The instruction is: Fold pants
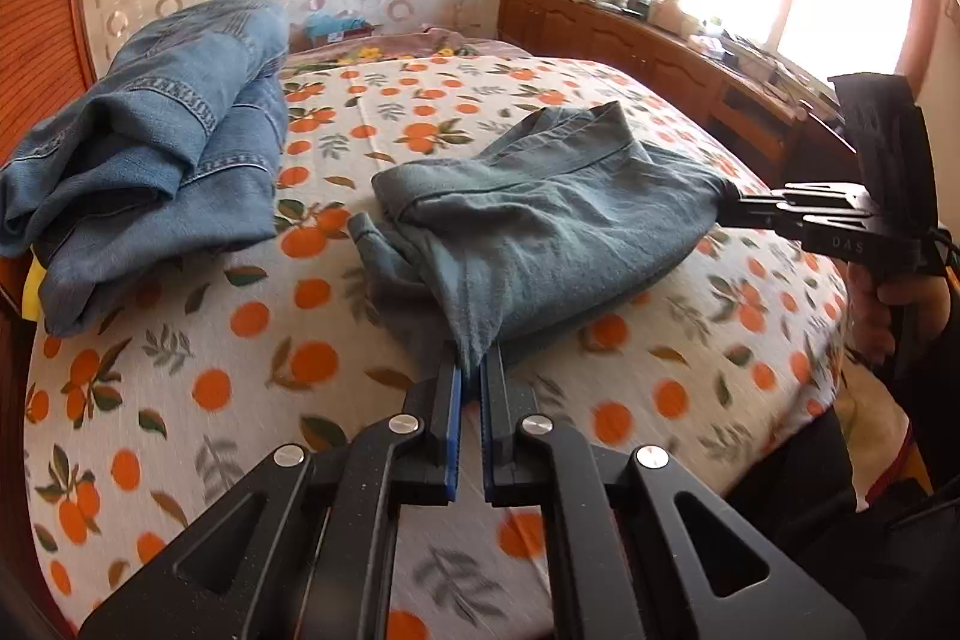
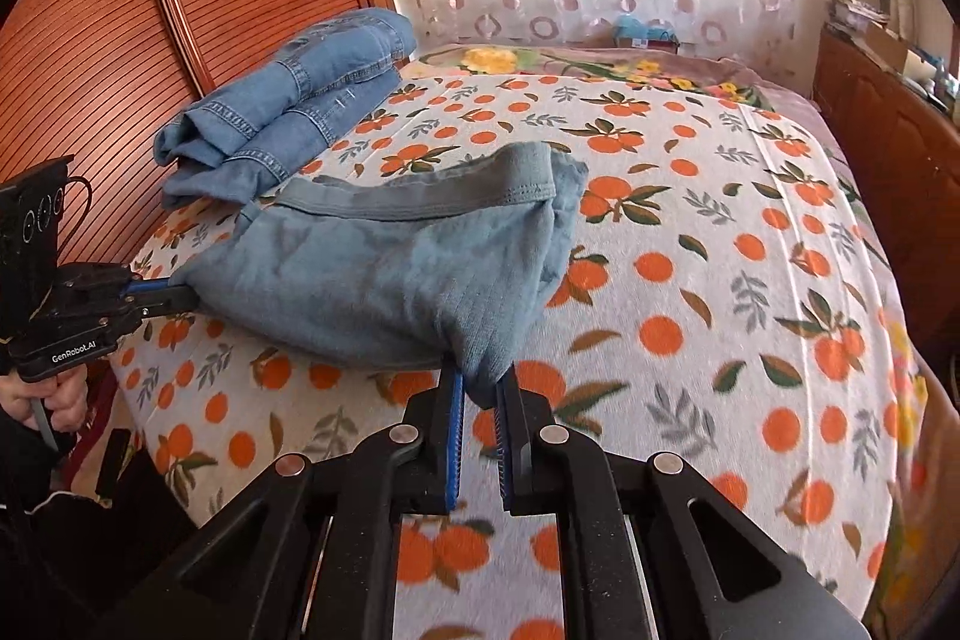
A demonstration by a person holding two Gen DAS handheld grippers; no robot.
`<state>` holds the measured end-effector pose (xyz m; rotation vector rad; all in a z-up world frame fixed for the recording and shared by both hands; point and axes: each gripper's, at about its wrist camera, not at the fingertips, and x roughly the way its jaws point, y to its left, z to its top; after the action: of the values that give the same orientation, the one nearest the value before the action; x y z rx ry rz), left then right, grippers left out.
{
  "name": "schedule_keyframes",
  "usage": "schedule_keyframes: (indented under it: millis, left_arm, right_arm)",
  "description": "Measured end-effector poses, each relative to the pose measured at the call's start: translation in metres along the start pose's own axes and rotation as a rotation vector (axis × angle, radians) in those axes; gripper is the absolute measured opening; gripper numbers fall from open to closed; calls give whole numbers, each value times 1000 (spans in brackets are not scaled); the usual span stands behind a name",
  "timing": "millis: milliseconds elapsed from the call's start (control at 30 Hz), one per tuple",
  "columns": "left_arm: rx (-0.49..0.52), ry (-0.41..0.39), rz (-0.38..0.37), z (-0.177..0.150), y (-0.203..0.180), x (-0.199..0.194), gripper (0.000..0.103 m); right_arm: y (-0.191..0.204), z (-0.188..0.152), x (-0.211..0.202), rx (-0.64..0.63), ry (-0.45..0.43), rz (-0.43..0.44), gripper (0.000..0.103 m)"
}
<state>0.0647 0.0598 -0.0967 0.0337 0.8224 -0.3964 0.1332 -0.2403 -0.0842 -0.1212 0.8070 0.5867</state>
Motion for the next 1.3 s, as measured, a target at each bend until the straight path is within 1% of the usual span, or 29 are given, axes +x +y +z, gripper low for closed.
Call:
schedule_keyframes:
  millis: [133,300,400,433,500,533,600,667,700,733,767,800,833,867,900,933,1000,1067,1167,1300]
  left_arm:
    - [6,0,-7,-12,-12,-9,6]
    - [-15,8,-7,-25,-21,-13,6]
    - [-24,15,-8,-29,-22,-16,7]
    - [-21,16,-1,-29,-22,-17,10]
    - [-26,18,11,-28,-21,-19,20]
    - [-35,18,14,-29,-19,-20,23]
    - [-47,16,18,-27,-15,-20,35]
    - [-52,2,25,-23,-11,-22,39]
    - [-56,-4,30,-22,-9,-22,41]
    - [-60,-8,33,-20,-7,-22,45]
    - [-64,-7,32,-18,-5,-23,47]
    - [-68,-9,32,-16,-3,-22,47]
    - [-68,-9,34,-14,-1,-21,49]
    - [-67,-14,37,-12,0,-20,52]
    - [-68,-19,39,-10,1,-19,57]
    - [-72,-21,39,-8,2,-18,59]
    - [-81,-28,34,-2,4,-15,71]
    - [-80,-41,35,2,4,-14,77]
    - [-76,-44,43,8,5,-7,78]
    - [-83,-30,46,15,7,6,78]
  right_arm:
    - [4,-15,-18,12,-6,-3,9]
    - [14,-35,-35,12,-2,-8,9]
    - [14,-38,-43,16,5,-14,9]
    - [15,-36,-47,10,-3,-18,10]
    - [15,-35,-57,1,-28,-45,14]
    - [15,-36,-64,3,-43,-57,14]
    - [16,-34,-72,9,-71,-51,14]
    - [14,-31,-79,10,-96,-57,17]
    - [13,-29,-80,12,-102,-61,19]
    - [12,-28,-80,15,-106,-63,22]
    - [10,-26,-79,18,-109,-62,23]
    - [10,-23,-77,16,-114,-60,27]
    - [9,-21,-76,11,-120,-60,34]
    - [9,-19,-71,5,-124,-64,39]
    - [8,-17,-66,-2,-129,-67,49]
    - [8,-17,-59,-8,-135,-69,55]
    - [7,-15,-44,-8,-125,-69,59]
    - [4,-9,-26,-3,-103,-63,62]
    - [1,-2,-4,-4,-83,-82,63]
    - [0,7,16,-4,-49,-84,63]
